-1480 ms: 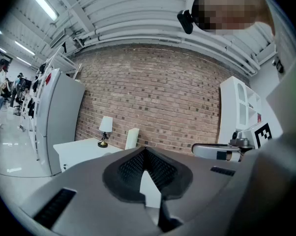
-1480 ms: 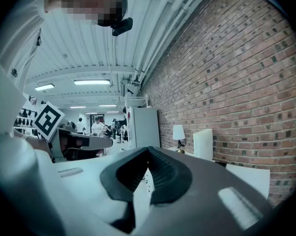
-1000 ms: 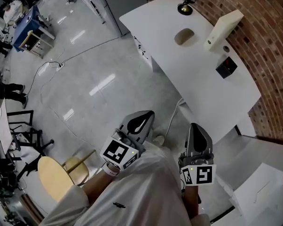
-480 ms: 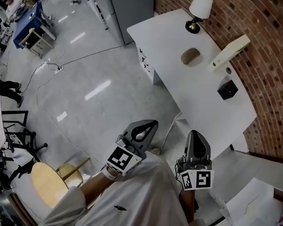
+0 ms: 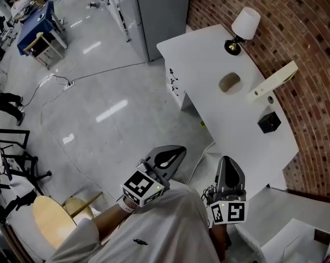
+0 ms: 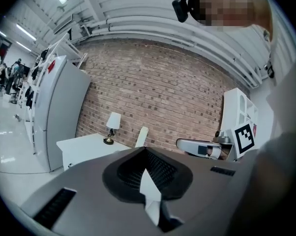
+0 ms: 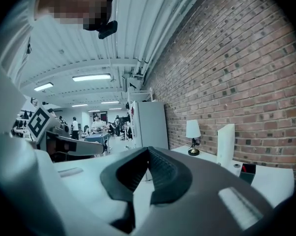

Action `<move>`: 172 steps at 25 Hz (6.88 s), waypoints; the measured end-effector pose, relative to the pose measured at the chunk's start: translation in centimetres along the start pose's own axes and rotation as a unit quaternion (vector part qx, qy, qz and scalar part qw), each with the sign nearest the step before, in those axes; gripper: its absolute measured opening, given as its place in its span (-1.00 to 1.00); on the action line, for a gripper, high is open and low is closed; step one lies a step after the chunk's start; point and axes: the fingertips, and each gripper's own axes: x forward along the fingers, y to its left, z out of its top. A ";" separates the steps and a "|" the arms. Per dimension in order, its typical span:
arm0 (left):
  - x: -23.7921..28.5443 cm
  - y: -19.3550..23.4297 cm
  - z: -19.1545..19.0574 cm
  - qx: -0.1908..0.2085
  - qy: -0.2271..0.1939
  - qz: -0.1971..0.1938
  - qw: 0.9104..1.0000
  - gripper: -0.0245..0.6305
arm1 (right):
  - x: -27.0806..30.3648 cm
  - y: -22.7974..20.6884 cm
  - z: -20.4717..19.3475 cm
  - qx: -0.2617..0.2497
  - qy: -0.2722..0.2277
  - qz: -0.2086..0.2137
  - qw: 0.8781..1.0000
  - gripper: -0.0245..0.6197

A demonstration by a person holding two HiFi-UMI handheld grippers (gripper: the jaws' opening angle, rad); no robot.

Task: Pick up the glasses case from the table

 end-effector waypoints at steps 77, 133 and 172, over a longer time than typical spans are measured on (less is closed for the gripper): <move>36.0 22.0 9.9 0.025 0.102 -0.043 0.994 -0.92 | 33.5 -25.0 -1.8 0.039 0.052 -0.099 0.993 -0.89; 43.6 29.3 -5.7 0.002 0.194 -0.081 0.978 -0.92 | 39.0 -30.5 -21.0 0.166 0.120 -0.300 0.932 -0.27; 45.2 33.4 -10.1 -0.018 0.202 -0.055 0.978 -0.92 | 42.1 -34.1 -29.4 0.170 0.137 -0.414 0.883 0.26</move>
